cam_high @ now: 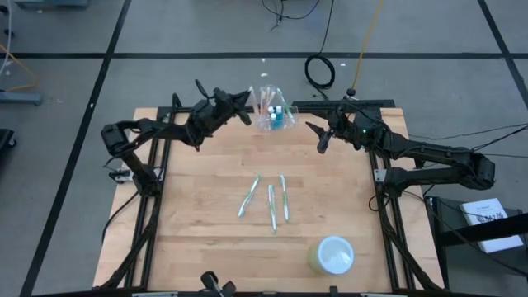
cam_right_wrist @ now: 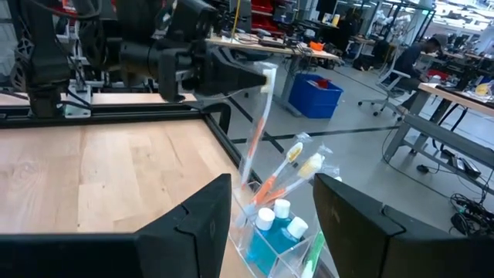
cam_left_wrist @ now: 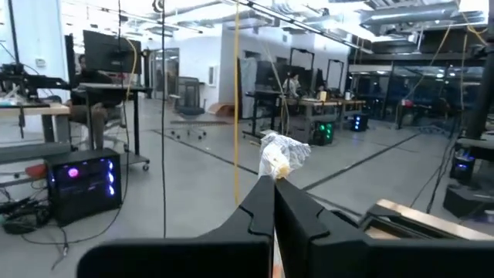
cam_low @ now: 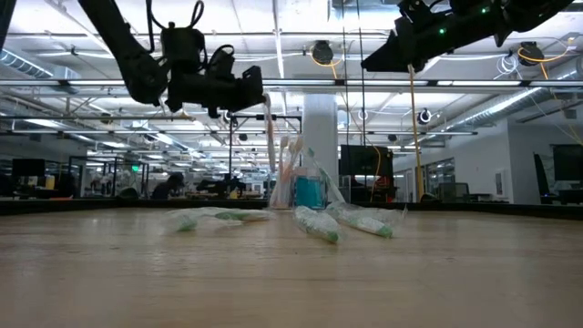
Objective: Pick & Place toothbrushing station
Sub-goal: Put the orange toothbrush into the transparent organizer
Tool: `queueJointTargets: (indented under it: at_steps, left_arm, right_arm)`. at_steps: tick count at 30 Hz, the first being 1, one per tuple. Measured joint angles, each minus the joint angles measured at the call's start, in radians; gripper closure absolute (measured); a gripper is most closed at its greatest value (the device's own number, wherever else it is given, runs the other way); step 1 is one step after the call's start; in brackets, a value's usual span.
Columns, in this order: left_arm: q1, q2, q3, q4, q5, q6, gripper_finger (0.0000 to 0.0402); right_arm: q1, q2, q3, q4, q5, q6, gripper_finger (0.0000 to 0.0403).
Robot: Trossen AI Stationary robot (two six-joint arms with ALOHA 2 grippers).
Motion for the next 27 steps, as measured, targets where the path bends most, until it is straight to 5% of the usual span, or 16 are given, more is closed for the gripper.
queueJointTargets:
  at_steps: [19, 27]
  left_arm:
    - [0.006, 0.251, 0.003, 0.132, -0.031, -0.147, 0.0401]
    - [0.006, 0.254, 0.003, 0.132, -0.066, -0.147, 0.0384]
  right_arm:
    - [0.000, 0.000, 0.000, 0.002, -0.001, 0.020, 0.0227]
    - [0.000, 0.000, 0.000, 0.002, 0.000, 0.019, 0.0227]
